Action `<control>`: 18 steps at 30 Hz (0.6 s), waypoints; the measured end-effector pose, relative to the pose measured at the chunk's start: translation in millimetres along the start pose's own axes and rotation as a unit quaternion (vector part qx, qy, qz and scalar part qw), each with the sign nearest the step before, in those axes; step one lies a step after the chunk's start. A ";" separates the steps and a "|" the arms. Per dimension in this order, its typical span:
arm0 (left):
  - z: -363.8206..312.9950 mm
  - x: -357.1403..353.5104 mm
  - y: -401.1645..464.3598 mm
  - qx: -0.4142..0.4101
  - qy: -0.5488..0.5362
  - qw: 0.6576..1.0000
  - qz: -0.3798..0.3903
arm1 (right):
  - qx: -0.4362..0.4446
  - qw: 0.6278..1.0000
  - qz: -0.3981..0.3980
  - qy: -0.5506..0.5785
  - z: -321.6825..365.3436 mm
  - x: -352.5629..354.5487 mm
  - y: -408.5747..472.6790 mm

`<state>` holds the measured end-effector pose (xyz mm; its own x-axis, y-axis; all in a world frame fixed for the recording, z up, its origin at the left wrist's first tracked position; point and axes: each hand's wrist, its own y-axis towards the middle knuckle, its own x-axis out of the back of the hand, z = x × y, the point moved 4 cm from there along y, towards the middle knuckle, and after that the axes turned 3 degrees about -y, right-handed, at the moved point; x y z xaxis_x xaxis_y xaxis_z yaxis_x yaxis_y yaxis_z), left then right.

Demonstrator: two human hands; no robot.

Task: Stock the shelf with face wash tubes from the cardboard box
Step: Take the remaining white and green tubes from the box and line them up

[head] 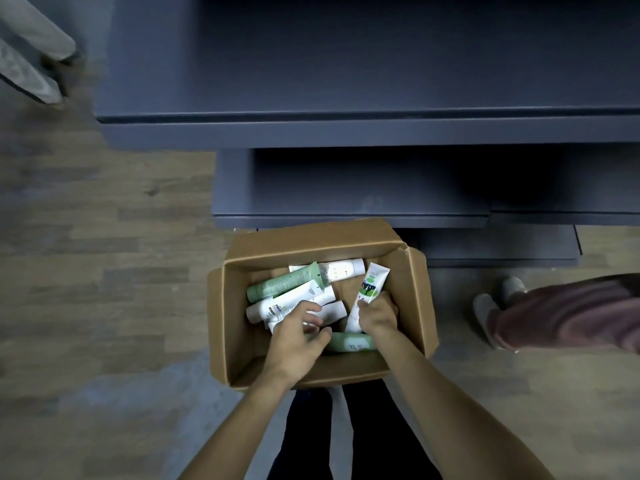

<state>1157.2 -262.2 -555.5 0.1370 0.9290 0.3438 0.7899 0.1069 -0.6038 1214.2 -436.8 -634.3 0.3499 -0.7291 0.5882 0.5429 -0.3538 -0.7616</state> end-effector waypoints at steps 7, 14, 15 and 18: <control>-26.4 18.3 -10.9 -0.028 -0.012 1.000 -0.007 | 0.192 0.974 -0.100 0.071 -3.4 40.9 -55.8; -85.5 41.5 -29.8 -0.096 -0.028 0.995 -0.009 | 0.326 0.934 -0.093 0.116 13.2 92.6 -131.9; -96.3 45.4 -32.9 -0.111 -0.028 0.993 -0.009 | 0.340 0.929 -0.092 0.117 18.1 102.3 -142.7; -134.0 58.7 -42.1 -0.164 -0.016 0.986 -0.003 | 0.385 0.910 -0.097 0.121 38.0 136.1 -175.1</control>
<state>1212.1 -259.7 -413.5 0.1163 0.9399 0.3210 0.9422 -0.0022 -0.3350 1195.9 -451.8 -410.6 0.0629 -0.8377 0.5425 0.9829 -0.0423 -0.1792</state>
